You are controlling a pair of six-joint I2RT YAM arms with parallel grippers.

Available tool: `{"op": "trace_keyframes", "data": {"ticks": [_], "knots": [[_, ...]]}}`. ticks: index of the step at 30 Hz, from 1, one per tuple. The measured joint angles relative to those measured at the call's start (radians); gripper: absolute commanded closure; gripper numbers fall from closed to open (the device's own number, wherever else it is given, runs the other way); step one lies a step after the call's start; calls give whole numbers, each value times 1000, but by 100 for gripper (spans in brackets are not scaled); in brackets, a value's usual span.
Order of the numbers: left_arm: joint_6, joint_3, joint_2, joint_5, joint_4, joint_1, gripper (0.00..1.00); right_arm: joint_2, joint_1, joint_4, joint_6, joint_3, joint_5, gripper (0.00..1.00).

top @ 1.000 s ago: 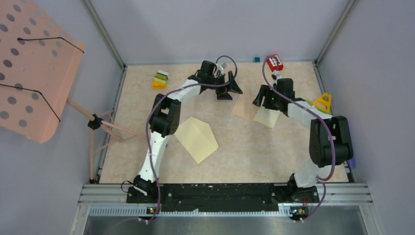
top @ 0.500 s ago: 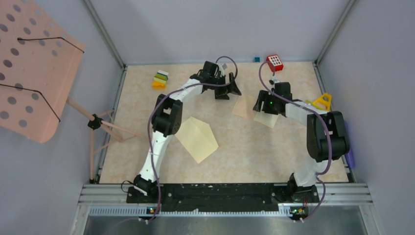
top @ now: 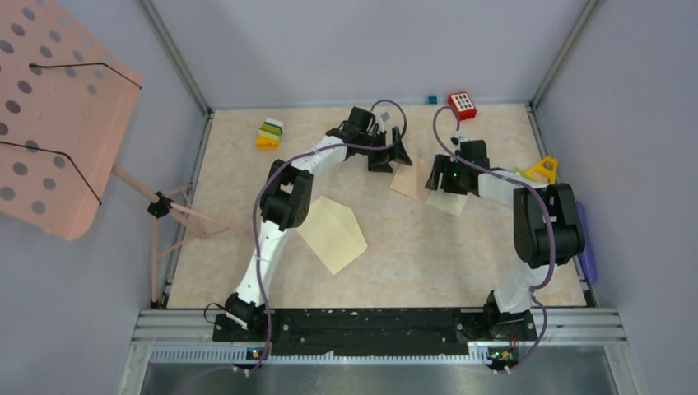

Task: Place the letter into the envelope and seal it
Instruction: Fold the letter at the center of the board.

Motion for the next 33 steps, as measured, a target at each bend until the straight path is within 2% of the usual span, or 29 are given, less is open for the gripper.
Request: {"op": "trace_keyframes", "data": {"ticks": [17,27,33], "knots": [[-127,-4,2,163,102,-21,2,7,5,20,-11,0,-10,33],[-155,-10,2,193,127,-26,11,2,8,19,-20,0,-71,33],[-156,-12,2,193,128,-19,11,-77,-7,-53,-61,3,-134,32]]}}
